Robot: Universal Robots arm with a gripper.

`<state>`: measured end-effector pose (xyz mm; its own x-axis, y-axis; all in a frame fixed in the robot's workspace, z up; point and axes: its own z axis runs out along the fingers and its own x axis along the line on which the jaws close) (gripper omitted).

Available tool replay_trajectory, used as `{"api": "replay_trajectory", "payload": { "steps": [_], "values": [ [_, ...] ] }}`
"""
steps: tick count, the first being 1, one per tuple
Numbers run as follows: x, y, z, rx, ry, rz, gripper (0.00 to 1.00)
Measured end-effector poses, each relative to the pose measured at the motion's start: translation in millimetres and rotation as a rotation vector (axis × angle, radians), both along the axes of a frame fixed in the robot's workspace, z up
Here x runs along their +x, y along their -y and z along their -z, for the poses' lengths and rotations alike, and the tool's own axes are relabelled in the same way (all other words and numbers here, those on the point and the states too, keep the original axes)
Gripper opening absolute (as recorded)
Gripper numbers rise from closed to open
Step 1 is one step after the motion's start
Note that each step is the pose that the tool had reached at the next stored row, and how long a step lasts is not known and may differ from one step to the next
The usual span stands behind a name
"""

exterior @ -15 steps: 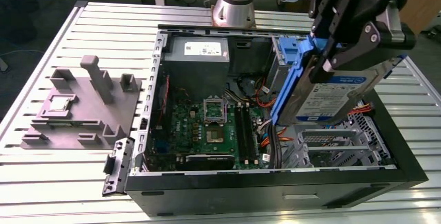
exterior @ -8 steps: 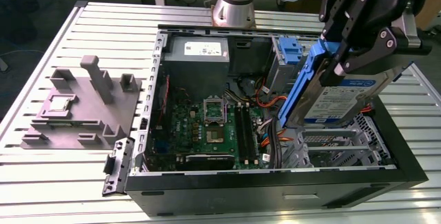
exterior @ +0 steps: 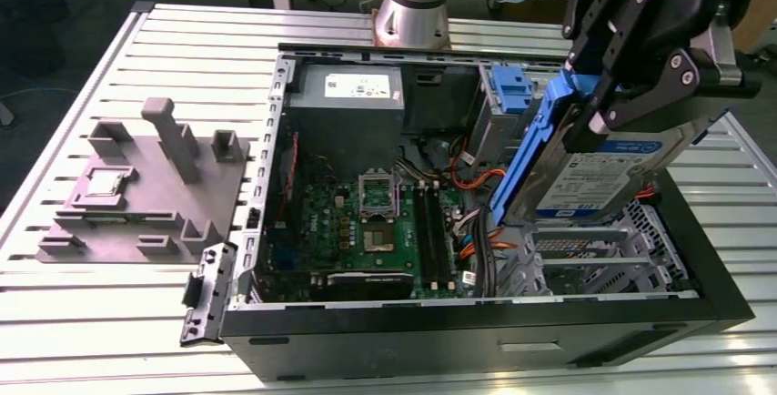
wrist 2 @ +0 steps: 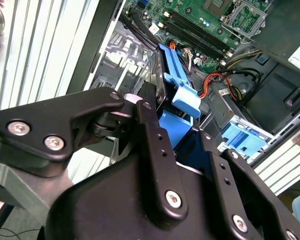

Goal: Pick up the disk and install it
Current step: 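Insert the disk into the insertion slot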

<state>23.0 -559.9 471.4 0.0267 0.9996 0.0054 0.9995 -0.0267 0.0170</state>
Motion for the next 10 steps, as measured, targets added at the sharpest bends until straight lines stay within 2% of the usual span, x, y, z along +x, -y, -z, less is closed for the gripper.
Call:
{"api": "replay_trajectory", "payload": {
  "steps": [5,10],
  "values": [
    [2.8,0.4,0.3,0.0,0.0,0.0,0.37],
    [9.3,0.5,1.4,-0.0001,0.0,0.0,0.37]
  ]
}}
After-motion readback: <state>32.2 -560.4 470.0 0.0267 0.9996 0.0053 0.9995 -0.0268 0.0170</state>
